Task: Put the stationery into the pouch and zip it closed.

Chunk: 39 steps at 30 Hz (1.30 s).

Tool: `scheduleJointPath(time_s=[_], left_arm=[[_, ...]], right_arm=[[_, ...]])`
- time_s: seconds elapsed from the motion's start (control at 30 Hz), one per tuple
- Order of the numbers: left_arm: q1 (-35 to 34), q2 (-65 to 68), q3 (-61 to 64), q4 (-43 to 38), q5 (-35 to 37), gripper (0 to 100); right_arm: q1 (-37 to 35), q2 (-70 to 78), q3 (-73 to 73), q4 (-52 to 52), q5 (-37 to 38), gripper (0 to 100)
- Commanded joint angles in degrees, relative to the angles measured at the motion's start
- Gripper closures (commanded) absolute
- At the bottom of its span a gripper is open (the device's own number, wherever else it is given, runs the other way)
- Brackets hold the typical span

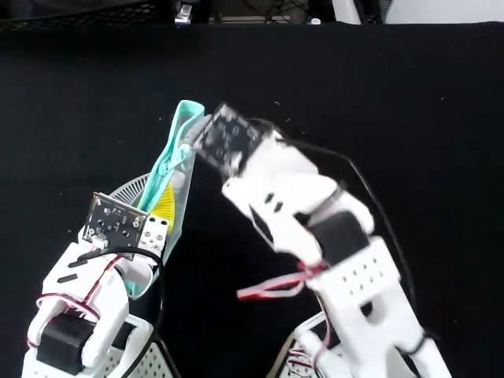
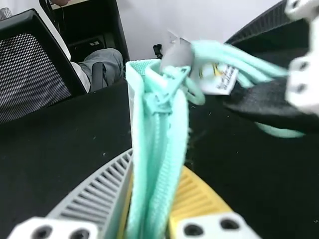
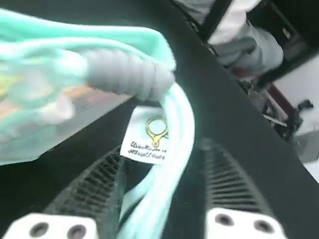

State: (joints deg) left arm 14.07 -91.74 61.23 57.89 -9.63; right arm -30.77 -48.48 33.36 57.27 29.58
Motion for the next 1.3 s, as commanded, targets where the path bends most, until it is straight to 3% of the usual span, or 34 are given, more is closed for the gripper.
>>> scheduleJointPath(time_s=[0.0, 0.23, 0.53, 1.27], left_arm=[[-0.57, 0.26, 0.40, 0.53, -0.18, 97], [-3.30, 0.26, 0.31, 0.53, -0.09, 97], [-3.47, 0.26, 0.66, 0.53, -0.09, 97], [-3.56, 0.26, 1.27, 0.53, -0.09, 97]], right_arm=[[-4.66, -4.26, 1.45, 0.18, 0.09, 75.1], [-6.59, -5.76, 9.89, -10.73, -0.26, 75.4], [-7.91, -6.11, 12.79, -20.57, -18.11, 75.3], [-16.09, -6.11, 9.89, -20.84, -18.37, 75.4]])
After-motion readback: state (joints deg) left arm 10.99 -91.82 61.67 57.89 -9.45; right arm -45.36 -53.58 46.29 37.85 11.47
